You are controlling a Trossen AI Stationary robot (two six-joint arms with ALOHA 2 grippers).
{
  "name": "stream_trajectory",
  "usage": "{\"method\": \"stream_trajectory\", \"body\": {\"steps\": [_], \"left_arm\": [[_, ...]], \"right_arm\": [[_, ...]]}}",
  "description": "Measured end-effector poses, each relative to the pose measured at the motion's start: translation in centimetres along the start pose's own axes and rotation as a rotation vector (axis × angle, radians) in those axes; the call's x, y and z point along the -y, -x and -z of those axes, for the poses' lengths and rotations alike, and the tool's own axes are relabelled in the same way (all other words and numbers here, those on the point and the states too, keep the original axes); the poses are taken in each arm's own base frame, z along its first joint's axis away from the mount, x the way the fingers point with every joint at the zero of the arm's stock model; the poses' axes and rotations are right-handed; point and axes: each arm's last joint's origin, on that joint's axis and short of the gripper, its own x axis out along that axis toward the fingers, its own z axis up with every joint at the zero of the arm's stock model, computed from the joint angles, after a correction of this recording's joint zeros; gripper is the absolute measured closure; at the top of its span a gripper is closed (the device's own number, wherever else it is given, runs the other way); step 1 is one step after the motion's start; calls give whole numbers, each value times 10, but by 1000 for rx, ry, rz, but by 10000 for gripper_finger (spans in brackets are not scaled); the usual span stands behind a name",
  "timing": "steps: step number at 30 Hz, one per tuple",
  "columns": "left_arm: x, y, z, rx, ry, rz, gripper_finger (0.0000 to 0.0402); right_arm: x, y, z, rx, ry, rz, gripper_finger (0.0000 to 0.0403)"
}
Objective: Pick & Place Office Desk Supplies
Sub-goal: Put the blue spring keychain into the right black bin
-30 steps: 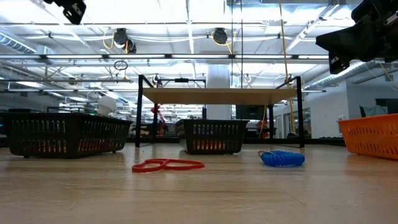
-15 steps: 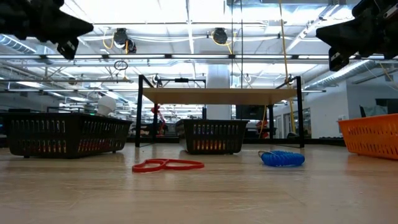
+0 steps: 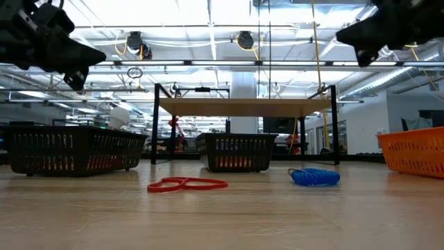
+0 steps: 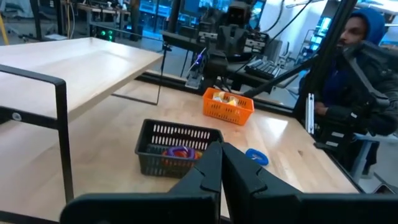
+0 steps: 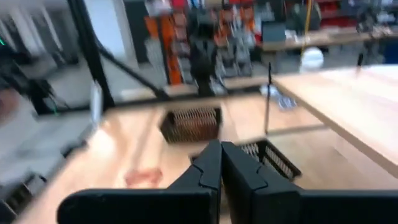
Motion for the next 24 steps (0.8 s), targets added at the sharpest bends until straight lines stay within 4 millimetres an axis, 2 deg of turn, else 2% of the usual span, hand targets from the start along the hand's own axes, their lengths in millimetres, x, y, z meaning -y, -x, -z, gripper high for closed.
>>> {"method": "stream_trajectory", "body": {"steps": [8,12,16,20,24], "left_arm": [[0,0,-1,18,23,4,393],[1,0,-3,34,25,8,393],[1,0,-3,33,45,8,399],[1,0,-3,32,70,7,390],[1,0,-3,32,71,7,386]], "right_arm": [[-35,-54,-30,-378,159,39,403],[-54,-82,-30,-528,197,19,382],[-66,-103,-18,-651,178,-38,328],[-73,-120,6,-732,186,-85,268],[-81,-133,31,-792,198,-117,240]]}}
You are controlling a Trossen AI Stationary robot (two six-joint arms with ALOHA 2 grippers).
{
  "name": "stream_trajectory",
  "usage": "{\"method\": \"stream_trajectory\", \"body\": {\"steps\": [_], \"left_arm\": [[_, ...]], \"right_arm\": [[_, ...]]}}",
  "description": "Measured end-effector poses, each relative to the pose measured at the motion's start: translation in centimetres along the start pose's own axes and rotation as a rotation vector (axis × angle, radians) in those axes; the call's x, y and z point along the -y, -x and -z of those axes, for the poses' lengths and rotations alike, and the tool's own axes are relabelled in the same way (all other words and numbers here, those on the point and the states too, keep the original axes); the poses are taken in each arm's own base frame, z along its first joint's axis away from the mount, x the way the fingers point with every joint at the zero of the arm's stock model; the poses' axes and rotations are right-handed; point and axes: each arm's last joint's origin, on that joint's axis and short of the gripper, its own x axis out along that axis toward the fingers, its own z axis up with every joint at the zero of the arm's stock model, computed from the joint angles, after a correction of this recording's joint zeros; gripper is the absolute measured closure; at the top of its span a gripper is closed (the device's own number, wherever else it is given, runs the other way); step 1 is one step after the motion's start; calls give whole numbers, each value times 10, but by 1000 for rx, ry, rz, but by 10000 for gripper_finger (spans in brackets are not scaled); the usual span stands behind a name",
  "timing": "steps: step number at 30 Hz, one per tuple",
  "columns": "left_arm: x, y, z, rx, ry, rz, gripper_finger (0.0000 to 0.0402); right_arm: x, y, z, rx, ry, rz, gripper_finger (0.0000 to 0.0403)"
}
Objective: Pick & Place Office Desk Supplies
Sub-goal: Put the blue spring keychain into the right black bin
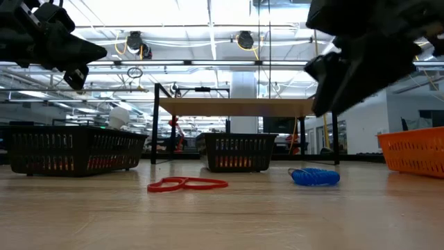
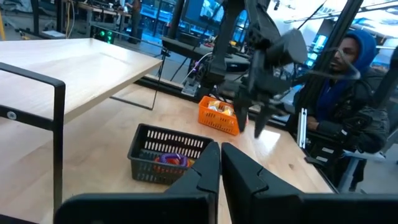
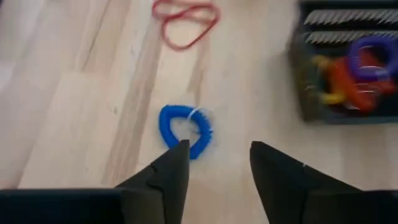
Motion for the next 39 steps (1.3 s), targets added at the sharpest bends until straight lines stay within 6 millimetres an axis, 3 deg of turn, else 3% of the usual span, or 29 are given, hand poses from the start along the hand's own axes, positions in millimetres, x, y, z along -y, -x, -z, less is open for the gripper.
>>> {"method": "stream_trajectory", "body": {"steps": [9,16,22,26,31,33,36,39], "left_arm": [[0,0,0,0,27,0,395],[0,0,0,-1,27,-1,381],[0,0,0,0,29,-1,380],[0,0,0,0,29,-1,380],[0,0,0,2,27,-6,380],[0,0,0,2,27,-8,380],[0,0,0,2,25,-8,380],[0,0,0,3,15,-9,380]], "right_arm": [[-23,-40,7,10,100,-75,255],[-24,-71,20,-34,106,-63,271],[-20,-84,27,-82,60,-45,279],[-17,-86,30,-114,22,-70,298],[-15,-85,33,-155,-18,-66,380],[-15,-80,29,-131,-20,-69,386],[-14,-66,22,-98,-17,-82,382],[-12,-39,7,-11,28,-122,392]]}}
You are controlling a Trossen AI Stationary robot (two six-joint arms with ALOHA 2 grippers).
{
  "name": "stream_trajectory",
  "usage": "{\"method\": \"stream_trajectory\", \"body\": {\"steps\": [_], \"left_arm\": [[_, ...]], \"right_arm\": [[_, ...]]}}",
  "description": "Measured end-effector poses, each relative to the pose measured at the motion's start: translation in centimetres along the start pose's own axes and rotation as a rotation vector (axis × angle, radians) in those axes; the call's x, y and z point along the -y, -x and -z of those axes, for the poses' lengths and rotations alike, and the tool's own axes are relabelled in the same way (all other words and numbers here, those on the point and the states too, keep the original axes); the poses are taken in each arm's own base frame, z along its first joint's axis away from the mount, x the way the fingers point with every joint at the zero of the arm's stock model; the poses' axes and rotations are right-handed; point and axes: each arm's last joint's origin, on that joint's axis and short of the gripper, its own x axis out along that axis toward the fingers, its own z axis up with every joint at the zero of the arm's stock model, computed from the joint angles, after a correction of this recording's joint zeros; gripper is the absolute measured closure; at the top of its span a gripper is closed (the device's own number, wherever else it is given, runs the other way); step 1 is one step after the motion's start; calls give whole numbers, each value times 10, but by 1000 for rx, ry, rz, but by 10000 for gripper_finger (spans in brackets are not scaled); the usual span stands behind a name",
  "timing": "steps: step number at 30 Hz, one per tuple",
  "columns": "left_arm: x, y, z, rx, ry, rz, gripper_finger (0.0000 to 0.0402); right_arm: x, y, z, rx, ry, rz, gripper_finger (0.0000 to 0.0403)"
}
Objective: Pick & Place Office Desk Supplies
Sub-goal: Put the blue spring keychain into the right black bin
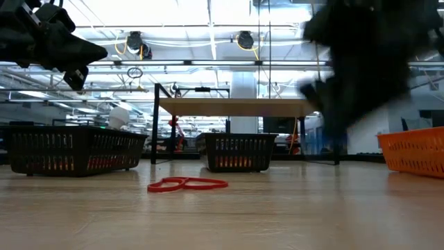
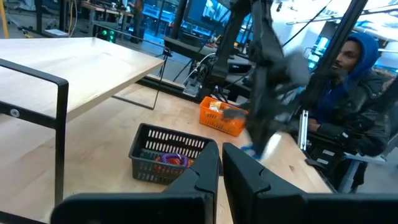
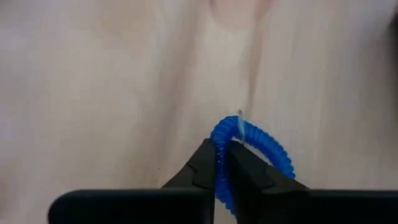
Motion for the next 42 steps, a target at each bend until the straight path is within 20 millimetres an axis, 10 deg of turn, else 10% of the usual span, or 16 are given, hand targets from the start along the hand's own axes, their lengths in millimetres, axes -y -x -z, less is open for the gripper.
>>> {"method": "stream_trajectory", "body": {"steps": [10,18,27,42], "left_arm": [[-2,0,-1,23,-16,-76,380],[-2,0,-1,26,-16,-85,380],[-2,0,-1,21,-9,-73,380],[-2,0,-1,25,28,-81,380]], "right_arm": [[9,129,-40,477,71,-54,393],[34,194,3,780,-23,-7,393],[49,190,75,1020,-123,42,393],[59,166,122,1098,-169,85,393]]}}
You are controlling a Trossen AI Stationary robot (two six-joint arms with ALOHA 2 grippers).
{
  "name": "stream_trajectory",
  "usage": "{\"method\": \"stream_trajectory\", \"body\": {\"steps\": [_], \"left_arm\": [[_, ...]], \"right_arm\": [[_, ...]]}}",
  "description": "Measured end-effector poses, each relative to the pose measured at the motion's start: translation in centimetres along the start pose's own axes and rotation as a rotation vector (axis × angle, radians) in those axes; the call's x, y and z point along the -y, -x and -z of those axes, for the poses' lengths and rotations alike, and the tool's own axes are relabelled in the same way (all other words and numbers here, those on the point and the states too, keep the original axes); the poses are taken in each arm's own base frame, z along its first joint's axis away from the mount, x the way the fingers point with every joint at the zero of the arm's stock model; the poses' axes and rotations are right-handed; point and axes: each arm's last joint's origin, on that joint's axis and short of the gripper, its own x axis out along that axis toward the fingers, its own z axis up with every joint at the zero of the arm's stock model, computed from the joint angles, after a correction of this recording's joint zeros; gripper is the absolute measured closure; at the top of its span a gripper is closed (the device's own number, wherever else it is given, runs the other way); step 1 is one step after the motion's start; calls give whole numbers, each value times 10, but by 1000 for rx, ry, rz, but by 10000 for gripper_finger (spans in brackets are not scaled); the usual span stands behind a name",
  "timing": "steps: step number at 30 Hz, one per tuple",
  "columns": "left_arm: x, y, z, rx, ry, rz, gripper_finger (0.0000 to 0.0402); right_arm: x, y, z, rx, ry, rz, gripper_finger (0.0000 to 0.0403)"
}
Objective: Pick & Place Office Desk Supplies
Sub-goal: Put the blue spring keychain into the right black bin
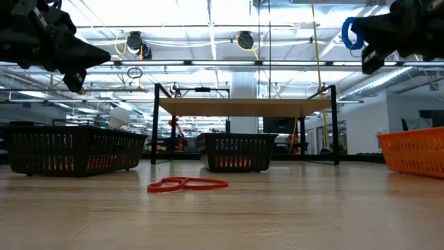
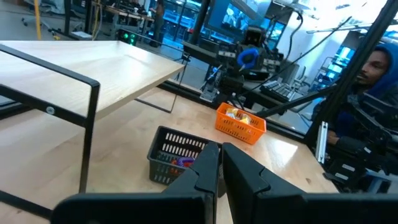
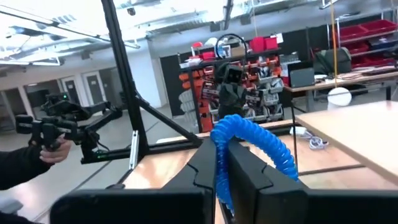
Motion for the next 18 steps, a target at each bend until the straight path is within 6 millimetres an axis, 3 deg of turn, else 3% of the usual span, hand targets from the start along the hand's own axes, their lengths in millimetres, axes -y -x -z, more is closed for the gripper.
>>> {"method": "stream_trajectory", "body": {"steps": [2,6,12,18], "left_arm": [[0,0,0,4,0,-10,380],[0,0,0,5,1,-10,380],[0,0,0,5,1,-10,380],[0,0,0,3,1,-11,380]], "right_arm": [[2,1,8,11,-2,-4,393],[1,2,5,63,-22,-9,393],[3,-1,10,-16,-26,34,392],[-7,-23,-33,-91,16,71,393]]}}
